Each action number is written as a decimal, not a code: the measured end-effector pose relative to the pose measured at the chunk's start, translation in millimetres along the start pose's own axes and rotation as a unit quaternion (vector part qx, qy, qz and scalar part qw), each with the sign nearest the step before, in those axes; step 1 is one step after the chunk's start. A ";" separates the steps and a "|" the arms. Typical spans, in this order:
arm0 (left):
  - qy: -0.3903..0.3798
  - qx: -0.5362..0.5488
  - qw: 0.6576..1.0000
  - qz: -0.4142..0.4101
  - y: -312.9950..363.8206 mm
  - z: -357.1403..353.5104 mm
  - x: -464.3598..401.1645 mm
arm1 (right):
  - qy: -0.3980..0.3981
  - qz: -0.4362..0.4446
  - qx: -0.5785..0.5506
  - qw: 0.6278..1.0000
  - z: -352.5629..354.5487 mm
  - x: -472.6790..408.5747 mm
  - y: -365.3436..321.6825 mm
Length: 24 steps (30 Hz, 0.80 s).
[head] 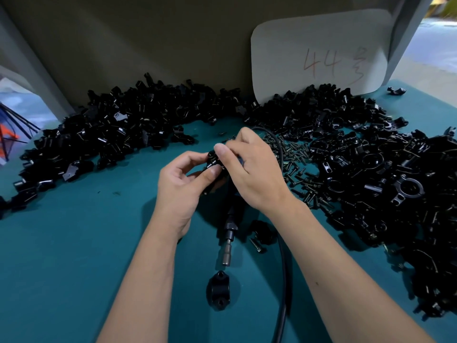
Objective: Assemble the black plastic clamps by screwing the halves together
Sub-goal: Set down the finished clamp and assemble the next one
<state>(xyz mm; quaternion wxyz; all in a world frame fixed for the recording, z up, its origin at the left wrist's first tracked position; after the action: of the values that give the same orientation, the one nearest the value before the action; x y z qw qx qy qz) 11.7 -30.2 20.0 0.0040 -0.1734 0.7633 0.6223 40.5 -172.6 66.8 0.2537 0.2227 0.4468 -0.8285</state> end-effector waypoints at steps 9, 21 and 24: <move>-0.020 -0.021 1.000 0.000 1.4 0.9 0.9 | -0.037 0.018 0.011 0.999 -8.9 1.4 0.4; -0.020 0.010 0.999 0.031 -2.1 1.4 0.4 | -0.090 -0.003 0.008 0.996 -11.2 1.0 -4.4; -0.026 0.005 0.999 0.030 -0.6 -1.0 2.4 | -0.064 -0.013 0.032 0.997 -4.8 0.0 -4.4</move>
<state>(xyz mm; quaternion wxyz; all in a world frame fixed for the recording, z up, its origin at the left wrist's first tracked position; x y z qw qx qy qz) 9.8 -31.9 19.1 0.0063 -0.1346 0.7709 0.6226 38.5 -166.5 67.2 0.2638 0.1715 0.4061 -0.8579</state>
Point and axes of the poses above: each hand's wrist, its own x-axis away from the middle knuckle, its own z-axis out of the back of the hand, y = z × x, the point moved 9 cm from there along -x, towards the middle knuckle, and after that the axes turned 4 degrees about y, right-handed, at the moved point
